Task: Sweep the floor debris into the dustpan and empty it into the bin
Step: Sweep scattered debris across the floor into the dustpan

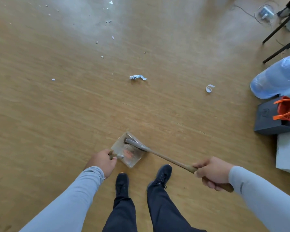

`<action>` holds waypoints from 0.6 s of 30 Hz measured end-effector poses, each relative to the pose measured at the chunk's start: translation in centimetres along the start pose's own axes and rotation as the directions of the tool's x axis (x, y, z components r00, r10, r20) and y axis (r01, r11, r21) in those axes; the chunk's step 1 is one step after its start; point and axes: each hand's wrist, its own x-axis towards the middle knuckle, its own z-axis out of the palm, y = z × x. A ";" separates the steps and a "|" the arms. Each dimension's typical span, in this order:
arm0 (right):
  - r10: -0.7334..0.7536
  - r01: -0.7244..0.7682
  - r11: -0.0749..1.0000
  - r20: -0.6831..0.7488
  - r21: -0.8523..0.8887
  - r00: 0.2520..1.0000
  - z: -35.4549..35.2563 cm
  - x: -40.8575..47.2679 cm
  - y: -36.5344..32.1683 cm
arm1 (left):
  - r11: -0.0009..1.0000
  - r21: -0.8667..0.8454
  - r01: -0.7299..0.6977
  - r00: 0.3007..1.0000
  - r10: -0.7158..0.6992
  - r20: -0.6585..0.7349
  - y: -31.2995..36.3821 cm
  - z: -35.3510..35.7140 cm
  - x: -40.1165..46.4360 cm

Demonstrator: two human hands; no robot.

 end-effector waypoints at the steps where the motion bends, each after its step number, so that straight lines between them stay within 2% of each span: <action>1: 0.003 -0.003 1.000 -0.006 0.028 1.000 -0.1 -1.0 0.4 | 1.000 0.002 -0.009 1.000 0.009 -0.001 -0.2 -0.1 -0.1; 8: 0.021 -0.021 1.000 -0.150 0.001 0.988 6.9 0.1 -1.0 | 0.999 0.021 -0.041 0.999 0.040 0.021 -0.4 -0.2 0.3; 12: 0.024 -0.028 0.999 -0.117 -0.038 0.993 9.9 0.9 -2.8 | 0.999 0.015 -0.050 0.998 0.050 0.027 -0.5 -0.3 0.7; 14: 0.046 -0.044 0.999 -0.068 0.023 0.997 9.2 -0.1 -2.3 | 0.998 0.005 -0.061 0.997 0.061 0.057 -0.8 -0.6 0.7; 18: 0.056 -0.040 0.976 -0.068 0.216 0.996 6.7 -3.2 0.5 | 0.997 -0.031 -0.069 0.994 0.071 0.085 -0.7 -2.8 0.4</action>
